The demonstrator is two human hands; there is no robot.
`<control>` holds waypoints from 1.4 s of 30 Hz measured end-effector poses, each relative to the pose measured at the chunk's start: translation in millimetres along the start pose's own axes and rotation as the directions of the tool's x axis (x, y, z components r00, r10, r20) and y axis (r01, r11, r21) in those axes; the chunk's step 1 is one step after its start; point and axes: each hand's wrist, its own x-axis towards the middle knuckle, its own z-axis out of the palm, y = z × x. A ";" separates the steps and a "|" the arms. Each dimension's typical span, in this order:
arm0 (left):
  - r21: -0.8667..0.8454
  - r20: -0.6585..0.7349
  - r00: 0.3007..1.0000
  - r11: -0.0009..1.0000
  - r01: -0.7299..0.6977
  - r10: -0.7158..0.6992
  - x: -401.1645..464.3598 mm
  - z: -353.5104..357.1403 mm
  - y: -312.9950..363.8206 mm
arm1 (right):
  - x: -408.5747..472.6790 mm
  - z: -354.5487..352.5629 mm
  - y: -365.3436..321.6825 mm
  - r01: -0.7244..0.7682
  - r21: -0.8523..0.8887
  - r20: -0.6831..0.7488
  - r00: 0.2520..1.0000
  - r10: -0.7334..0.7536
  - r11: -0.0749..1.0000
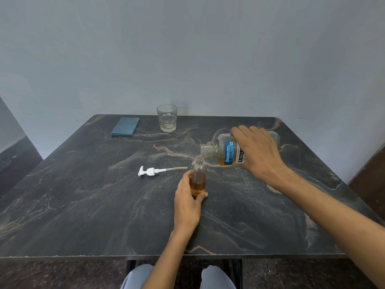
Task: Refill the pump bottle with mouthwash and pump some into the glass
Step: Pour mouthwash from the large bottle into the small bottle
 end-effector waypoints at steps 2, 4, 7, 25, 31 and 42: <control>-0.003 -0.001 1.000 1.000 0.003 -0.003 0.3 -0.1 0.3 | 0.1 0.1 0.2 0.002 -0.002 -0.002 1.000 -0.002 1.000; -0.005 0.001 1.000 1.000 0.001 -0.001 0.2 -0.1 0.6 | 0.3 -0.1 0.1 0.003 -0.006 -0.002 1.000 -0.003 1.000; -0.001 0.001 1.000 1.000 0.001 -0.001 -0.2 -0.3 1.3 | 0.6 -0.4 0.2 0.001 -0.012 -0.001 1.000 -0.001 1.000; 0.006 -0.003 1.000 1.000 -0.006 0.006 -0.4 -0.1 1.6 | -0.7 -1.5 0.4 0.004 -0.008 -0.003 1.000 -0.004 1.000; -0.002 -0.002 1.000 1.000 -0.003 0.003 -0.9 -0.6 1.5 | 0.1 -1.2 0.2 0.008 -0.021 0.002 1.000 -0.008 1.000; 0.008 -0.002 1.000 1.000 -0.002 0.002 -1.3 -1.0 2.6 | -0.6 -0.6 0.3 0.007 -0.027 0.003 1.000 -0.007 1.000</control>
